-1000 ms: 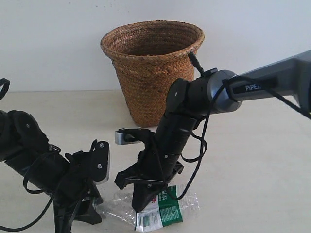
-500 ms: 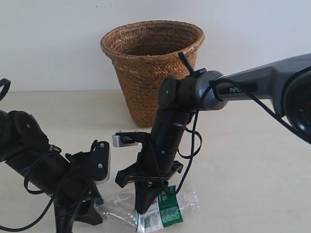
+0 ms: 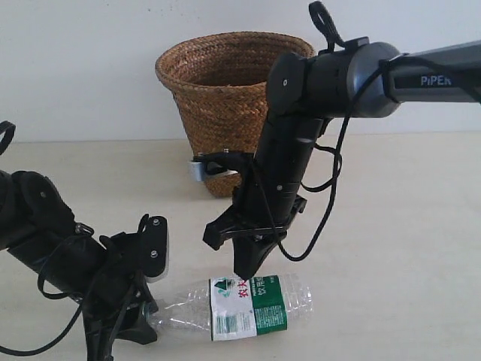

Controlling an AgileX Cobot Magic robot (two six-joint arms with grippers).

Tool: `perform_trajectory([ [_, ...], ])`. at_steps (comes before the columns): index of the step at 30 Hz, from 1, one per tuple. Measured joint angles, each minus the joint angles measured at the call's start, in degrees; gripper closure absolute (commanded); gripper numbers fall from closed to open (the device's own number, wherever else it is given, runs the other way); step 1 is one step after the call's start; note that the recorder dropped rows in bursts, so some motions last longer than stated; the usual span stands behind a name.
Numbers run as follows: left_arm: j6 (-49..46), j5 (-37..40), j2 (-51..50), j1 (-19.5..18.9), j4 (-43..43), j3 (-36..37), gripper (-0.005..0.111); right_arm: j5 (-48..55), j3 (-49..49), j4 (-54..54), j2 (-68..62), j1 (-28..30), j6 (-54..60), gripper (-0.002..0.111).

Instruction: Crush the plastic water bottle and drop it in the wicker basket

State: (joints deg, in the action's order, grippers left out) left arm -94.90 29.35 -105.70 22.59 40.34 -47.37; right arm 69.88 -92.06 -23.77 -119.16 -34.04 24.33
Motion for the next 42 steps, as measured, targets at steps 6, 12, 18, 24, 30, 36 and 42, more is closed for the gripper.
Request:
perform_trajectory([
  [6,0.0,0.0,0.0,0.0,0.0,0.0,0.102,0.0,2.0,0.5,0.2,0.0,-0.1,0.108],
  [12,0.0,0.0,0.0,0.0,-0.1,0.0,0.102,-0.9,4.9,1.8,-0.8,0.0,0.0,0.108],
  [18,0.0,0.0,0.0,0.0,-0.6,0.0,0.102,-2.0,4.6,1.5,-4.6,0.2,0.0,0.108],
  [24,0.1,0.1,0.0,0.0,-0.7,0.0,0.102,-1.8,4.1,0.3,-7.9,0.4,-0.2,0.108],
  [30,0.2,0.5,0.2,0.0,-0.7,0.0,0.102,-1.4,3.4,0.1,-8.8,0.4,-1.0,0.108],
  [36,0.4,0.7,0.2,0.0,-0.7,0.0,0.102,1.3,1.2,0.2,-7.2,0.4,-2.3,0.108],
  [42,0.8,0.6,0.2,0.0,-0.7,0.0,0.102,0.0,1.0,0.7,0.6,0.3,-0.5,0.108],
])
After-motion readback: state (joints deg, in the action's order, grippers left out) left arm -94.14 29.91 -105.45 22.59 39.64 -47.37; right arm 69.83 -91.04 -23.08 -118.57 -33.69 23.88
